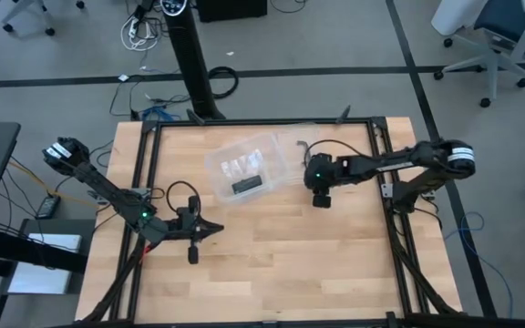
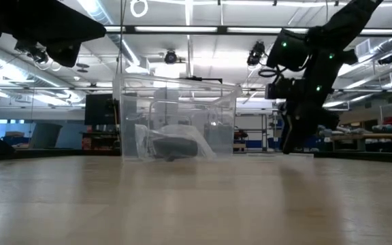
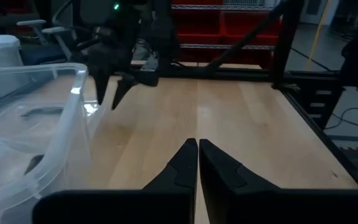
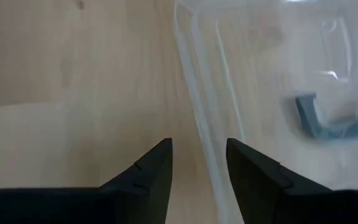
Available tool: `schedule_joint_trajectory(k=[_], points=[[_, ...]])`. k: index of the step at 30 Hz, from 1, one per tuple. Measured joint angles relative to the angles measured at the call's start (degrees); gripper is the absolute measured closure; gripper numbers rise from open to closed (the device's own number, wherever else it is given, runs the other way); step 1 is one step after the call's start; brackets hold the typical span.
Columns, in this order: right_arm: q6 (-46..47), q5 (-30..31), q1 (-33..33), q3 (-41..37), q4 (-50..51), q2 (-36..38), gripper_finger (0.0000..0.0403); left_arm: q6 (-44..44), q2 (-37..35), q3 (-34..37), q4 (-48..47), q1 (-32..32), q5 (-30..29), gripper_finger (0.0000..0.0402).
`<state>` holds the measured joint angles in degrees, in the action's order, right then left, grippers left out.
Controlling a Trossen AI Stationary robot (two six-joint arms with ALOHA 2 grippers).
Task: Roll bandage
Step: Close the transparent bin
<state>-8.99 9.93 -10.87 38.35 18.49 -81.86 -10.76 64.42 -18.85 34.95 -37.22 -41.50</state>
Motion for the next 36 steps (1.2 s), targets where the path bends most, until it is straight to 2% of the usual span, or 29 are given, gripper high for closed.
schedule_joint_trajectory(k=[5, 11, 15, 19, 24, 29, 36], points=[[-3.09, 3.36, -0.48, 1.15, -1.94, -4.79, 0.0288, 0.01, 0.00, 0.00, -0.05, 0.03, 0.08, 0.0382], [-5.07, 1.35, -2.09, 2.72, -3.01, -9.38, 0.0384, 0.02, 0.00, 0.00, -0.10, 0.01, 0.22, 0.0382], [-4.19, 0.67, -2.19, 4.66, 1.15, -9.26, 0.0390, 0.02, 0.00, 0.00, 0.49, 0.01, 0.22, 0.0382], [0.33, 0.84, -0.84, 6.70, 14.55, -3.46, 0.0401, 1.98, 0.00, 0.00, 4.14, 0.01, 0.21, 0.0382], [7.49, 4.66, 1.52, 9.86, 23.74, 6.56, 0.0402, 6.96, 0.00, -0.20, 6.99, 0.01, -0.22, 0.0382], [14.23, 7.21, 5.32, 13.07, 25.91, 16.41, 0.0402, 11.24, -0.04, -0.31, 11.92, 0.01, -0.73, 0.0377], [20.84, 7.46, 12.39, 18.84, 23.49, 26.63, 0.0403, 22.37, -0.04, -0.31, 22.90, 0.27, -4.35, 0.0371]])
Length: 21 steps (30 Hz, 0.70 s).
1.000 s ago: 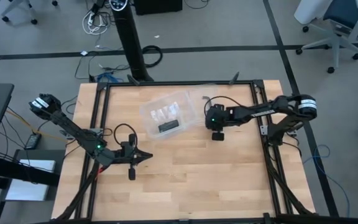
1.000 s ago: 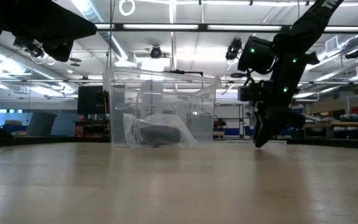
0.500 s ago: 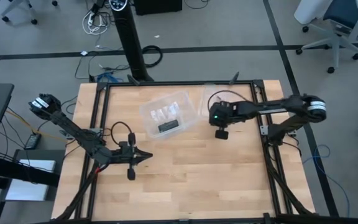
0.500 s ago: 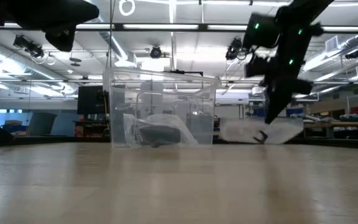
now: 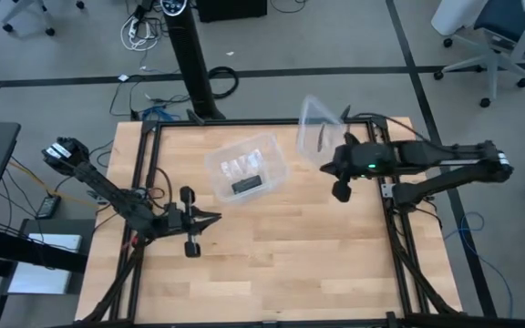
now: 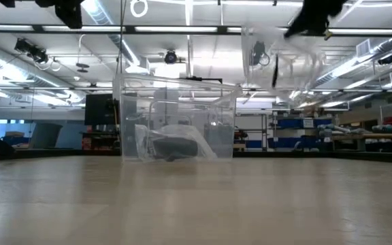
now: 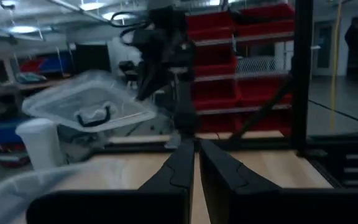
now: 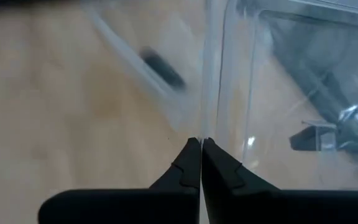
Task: Roll bandage
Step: Close the transparent bin
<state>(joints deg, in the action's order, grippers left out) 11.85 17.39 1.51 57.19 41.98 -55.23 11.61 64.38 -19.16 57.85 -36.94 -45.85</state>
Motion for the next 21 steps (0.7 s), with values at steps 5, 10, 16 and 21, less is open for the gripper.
schedule_joint_trajectory(k=[5, 10, 16, 21], points=[[-1.35, -3.79, 6.64, 2.65, -11.19, 3.42, 0.0403, 3.31, 0.00, 0.02, 4.95, 3.05, 7.41, 0.0371], [-5.21, -9.15, 12.88, 2.74, -24.35, 3.83, 0.0403, -0.02, 0.00, 0.02, 8.51, 9.03, 21.91, 0.0371], [-8.29, -14.43, 18.67, 2.74, -38.08, 1.83, 0.0403, -4.19, 0.03, 0.04, 11.65, 15.88, 29.98, 0.0368], [-8.93, -18.46, 22.56, 2.74, -46.69, -1.08, 0.0403, -0.55, 0.07, -0.45, 13.12, 19.39, 29.95, 0.0335]])
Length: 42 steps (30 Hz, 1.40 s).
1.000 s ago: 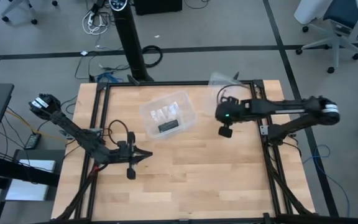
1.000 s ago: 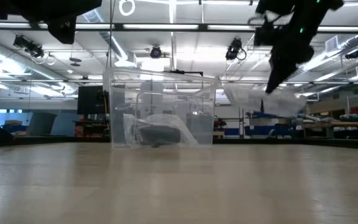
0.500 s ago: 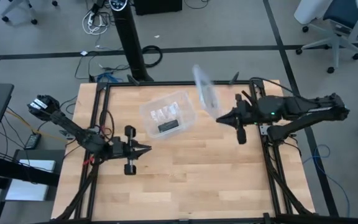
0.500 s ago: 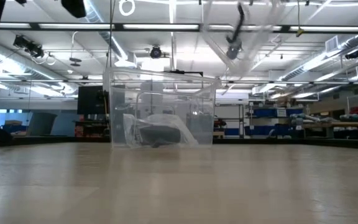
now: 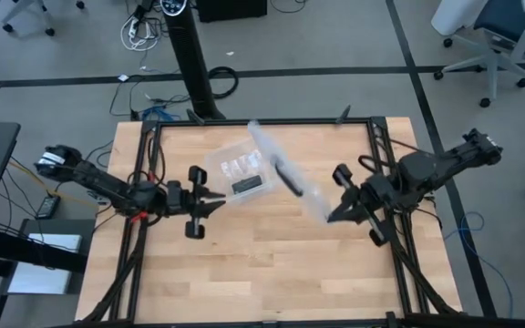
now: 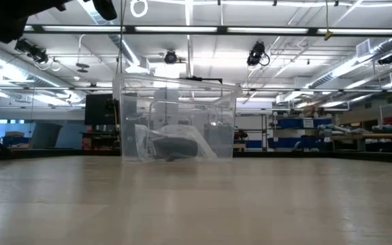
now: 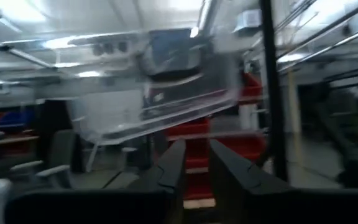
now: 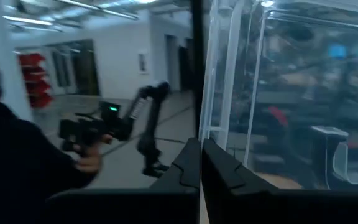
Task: Roll bandage
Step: Close the transparent bin
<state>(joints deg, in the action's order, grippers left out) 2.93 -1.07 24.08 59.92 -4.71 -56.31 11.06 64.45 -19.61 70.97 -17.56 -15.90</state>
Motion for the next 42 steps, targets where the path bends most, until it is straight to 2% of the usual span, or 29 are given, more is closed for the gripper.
schedule_joint_trajectory(k=[6, 11, 15, 19, 25, 30, 35, 42], points=[[0.37, -1.48, 2.98, 0.00, -4.57, -4.75, 0.0403, -1.04, 0.06, -4.71, -10.67, 4.94, -1.32, 0.0273], [1.49, -1.64, 5.25, 0.00, -6.02, -7.58, 0.0403, -0.73, 0.04, -7.04, -11.18, 6.87, 3.52, 0.0241], [1.52, -1.65, 7.40, 0.00, -7.86, -8.80, 0.0403, -1.28, -0.24, -7.52, -11.24, 8.34, 5.76, 0.0232], [1.82, -1.75, 8.69, 0.00, -9.91, -10.31, 0.0403, -5.19, -0.22, -8.54, -11.55, 10.27, 12.94, 0.0231], [3.41, -1.94, 8.94, 0.00, -11.73, -13.06, 0.0403, -5.77, -0.03, -11.62, -15.59, 10.79, 16.96, 0.0231], [3.47, -3.11, 8.81, 0.00, -12.81, -13.68, 0.0403, -6.81, 1.62, -14.97, -21.11, 10.70, 19.93, 0.0231], [3.45, -3.33, 8.83, 0.00, -12.44, -13.62, 0.0403, -6.83, 3.75, -16.70, -21.72, 10.40, 21.07, 0.0245], [3.26, 0.00, 8.94, 0.02, -6.79, -11.53, 0.0398, -6.88, 3.82, -16.73, -21.52, 9.74, 20.64, 0.0335]])
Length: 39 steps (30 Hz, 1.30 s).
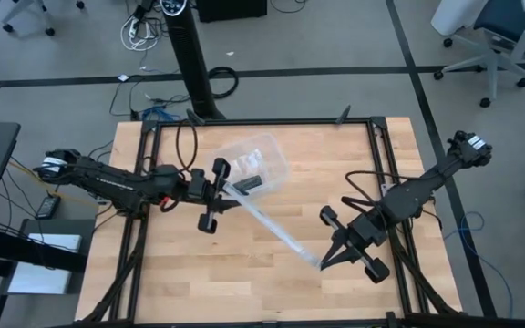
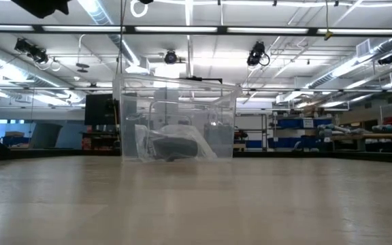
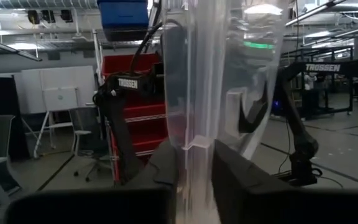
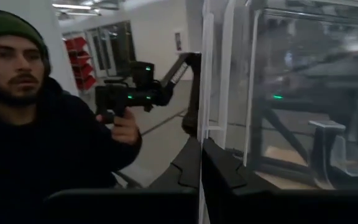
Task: Roll bandage
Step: Close the transparent bin
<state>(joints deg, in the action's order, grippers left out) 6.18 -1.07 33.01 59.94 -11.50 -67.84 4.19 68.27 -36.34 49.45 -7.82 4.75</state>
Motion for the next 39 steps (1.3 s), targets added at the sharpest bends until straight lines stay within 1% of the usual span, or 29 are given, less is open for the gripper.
schedule_joint_trajectory(k=[1, 2, 6, 10, 15, 18, 20, 23, 26, 28, 30, 32, 34, 39], points=[[-0.29, 1.00, 0.00, 0.02, 1.02, 0.58, 0.0395, 0.00, -0.01, 0.00, 0.12, -0.07, 0.03, 0.0347], [-0.74, 1.38, 0.00, 0.02, 1.90, 1.25, 0.0391, -0.11, -0.05, 0.00, 0.17, -0.13, 0.04, 0.0351], [-1.99, 2.94, -0.02, 0.07, 4.87, 3.76, 0.0370, -3.07, -0.06, 0.00, 0.13, -0.15, -0.06, 0.0351], [-3.80, 5.91, -0.09, 0.07, 8.15, 7.50, 0.0342, -3.87, -0.05, 0.00, 0.05, -0.71, -0.51, 0.0351], [-5.59, 11.66, -0.26, 0.03, 13.55, 14.44, 0.0309, -4.74, -0.04, 0.00, -1.12, -2.35, -4.73, 0.0354], [-5.87, 15.41, -0.37, 0.02, 15.62, 19.12, 0.0294, -6.04, 0.00, 0.00, -2.60, -3.63, -8.00, 0.0355], [-6.17, 17.78, -0.33, 0.02, 17.17, 22.01, 0.0287, -7.50, 0.04, 0.00, -3.18, -4.47, -11.29, 0.0355], [-7.64, 22.57, -0.24, 0.02, 21.27, 25.46, 0.0281, -9.27, 0.04, 0.00, -3.12, -5.65, -18.09, 0.0355], [-9.26, 30.15, -0.26, 0.02, 27.96, 27.53, 0.0279, -9.37, 0.04, 0.00, -3.22, -7.02, -26.32, 0.0357], [-9.91, 36.22, -0.26, 0.02, 33.60, 27.57, 0.0279, -9.43, 0.02, 0.58, -2.09, -7.58, -31.66, 0.0357], [-9.32, 42.62, -0.24, 0.02, 39.04, 26.33, 0.0279, -10.77, 0.02, 2.65, 1.59, -7.65, -34.73, 0.0357], [-8.98, 46.88, -0.24, 0.00, 43.40, 23.91, 0.0279, -12.56, 0.01, 5.63, 7.26, -7.48, -35.28, 0.0358], [-9.82, 50.67, -0.15, 0.00, 45.49, 20.58, 0.0279, -14.93, -0.02, 9.18, 13.74, -7.03, -35.67, 0.0358], [-19.72, 60.28, 0.77, -0.02, 45.47, 8.86, 0.0279, -22.90, -0.02, 17.66, 27.62, -4.88, -37.65, 0.0358]])
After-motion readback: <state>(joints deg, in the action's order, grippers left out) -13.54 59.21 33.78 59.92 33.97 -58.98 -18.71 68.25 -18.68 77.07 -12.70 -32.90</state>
